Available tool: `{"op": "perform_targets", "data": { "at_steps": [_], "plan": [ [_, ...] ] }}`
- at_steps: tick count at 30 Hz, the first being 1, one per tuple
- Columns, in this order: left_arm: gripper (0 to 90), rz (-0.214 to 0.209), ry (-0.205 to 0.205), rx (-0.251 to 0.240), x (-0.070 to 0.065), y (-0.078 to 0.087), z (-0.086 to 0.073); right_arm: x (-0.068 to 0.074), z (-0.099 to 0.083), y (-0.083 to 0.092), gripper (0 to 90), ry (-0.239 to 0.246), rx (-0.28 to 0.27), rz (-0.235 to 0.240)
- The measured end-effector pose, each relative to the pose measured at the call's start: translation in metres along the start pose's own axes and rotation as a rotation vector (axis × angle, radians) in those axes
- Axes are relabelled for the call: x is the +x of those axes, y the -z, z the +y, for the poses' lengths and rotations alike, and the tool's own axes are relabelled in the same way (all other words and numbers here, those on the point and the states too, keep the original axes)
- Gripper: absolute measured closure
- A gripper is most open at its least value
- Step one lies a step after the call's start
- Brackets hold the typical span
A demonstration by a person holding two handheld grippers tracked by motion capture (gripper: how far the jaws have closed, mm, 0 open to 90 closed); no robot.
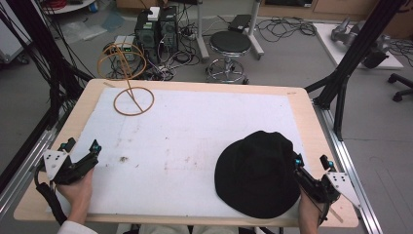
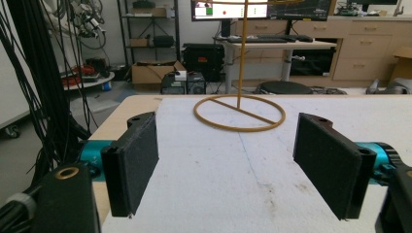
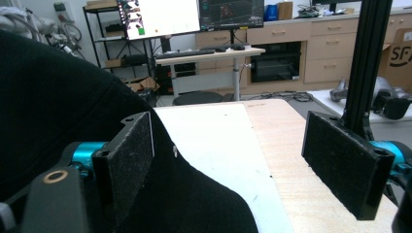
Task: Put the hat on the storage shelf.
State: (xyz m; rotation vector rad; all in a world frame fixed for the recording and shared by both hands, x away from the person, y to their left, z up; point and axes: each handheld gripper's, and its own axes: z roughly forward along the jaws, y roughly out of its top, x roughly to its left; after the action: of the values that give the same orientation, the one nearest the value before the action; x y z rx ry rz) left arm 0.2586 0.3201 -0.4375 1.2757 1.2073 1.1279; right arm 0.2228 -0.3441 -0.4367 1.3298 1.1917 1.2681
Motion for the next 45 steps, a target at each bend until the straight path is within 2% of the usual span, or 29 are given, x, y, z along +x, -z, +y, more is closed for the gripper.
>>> {"op": "perform_targets", "data": {
  "at_steps": [4,14,37,40,45],
  "plan": [
    [24.6,-0.007,0.015,0.003,0.0004,-0.0014,-0.0008,-0.0008,-0.0001,0.0011,18.0,-0.008,0.002,-0.004],
    [24.6,-0.017,0.023,0.013,-0.0005,-0.0041,-0.0019,-0.0047,-0.0007,0.0026,17.5,-0.027,0.001,-0.014],
    [24.6,-0.013,0.049,0.017,0.0031,-0.0032,-0.0032,-0.003,-0.0006,0.0012,17.4,-0.029,0.006,-0.003],
    [24.6,-0.015,0.051,0.018,0.0031,-0.0035,-0.0033,-0.0034,0.0006,0.0019,17.4,-0.049,0.008,0.001],
    [24.6,-0.018,0.05,0.02,0.0027,-0.0042,-0.0035,-0.0036,0.0046,0.0025,17.4,-0.05,-0.005,0.016]
  ]
}}
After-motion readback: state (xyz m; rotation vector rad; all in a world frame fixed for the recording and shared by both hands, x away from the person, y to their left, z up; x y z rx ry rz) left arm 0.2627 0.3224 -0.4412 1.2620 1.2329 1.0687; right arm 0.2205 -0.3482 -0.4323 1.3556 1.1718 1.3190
